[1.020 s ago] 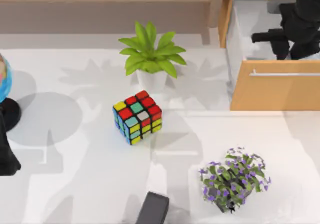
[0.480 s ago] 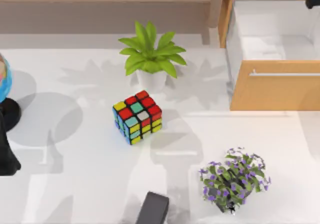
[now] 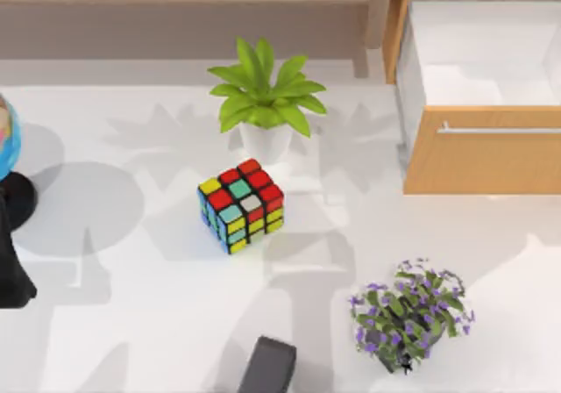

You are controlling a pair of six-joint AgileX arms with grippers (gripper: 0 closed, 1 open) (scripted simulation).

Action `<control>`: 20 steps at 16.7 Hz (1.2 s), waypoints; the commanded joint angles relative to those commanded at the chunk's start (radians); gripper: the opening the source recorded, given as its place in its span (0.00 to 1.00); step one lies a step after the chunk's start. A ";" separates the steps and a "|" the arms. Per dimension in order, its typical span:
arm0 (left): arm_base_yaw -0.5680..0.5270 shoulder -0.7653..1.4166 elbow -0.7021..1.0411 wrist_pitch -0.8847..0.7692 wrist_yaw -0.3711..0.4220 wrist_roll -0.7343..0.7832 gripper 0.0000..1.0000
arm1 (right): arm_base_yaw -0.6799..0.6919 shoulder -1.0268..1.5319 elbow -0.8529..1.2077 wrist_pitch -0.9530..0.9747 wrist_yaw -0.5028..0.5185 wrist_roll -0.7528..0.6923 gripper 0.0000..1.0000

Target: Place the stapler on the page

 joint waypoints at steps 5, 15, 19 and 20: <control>0.000 0.000 0.000 0.000 0.000 0.000 1.00 | -0.159 -0.064 -0.241 0.018 -0.005 -0.113 0.00; 0.000 0.000 0.000 0.000 0.000 0.000 1.00 | -0.253 -0.078 -0.406 0.026 -0.008 -0.178 0.00; 0.000 0.000 0.000 0.000 0.000 0.000 1.00 | -0.248 -0.060 -0.426 0.062 -0.008 -0.174 0.00; 0.000 0.000 0.000 0.000 0.000 0.000 1.00 | -0.247 -0.052 -0.440 0.085 -0.008 -0.173 0.00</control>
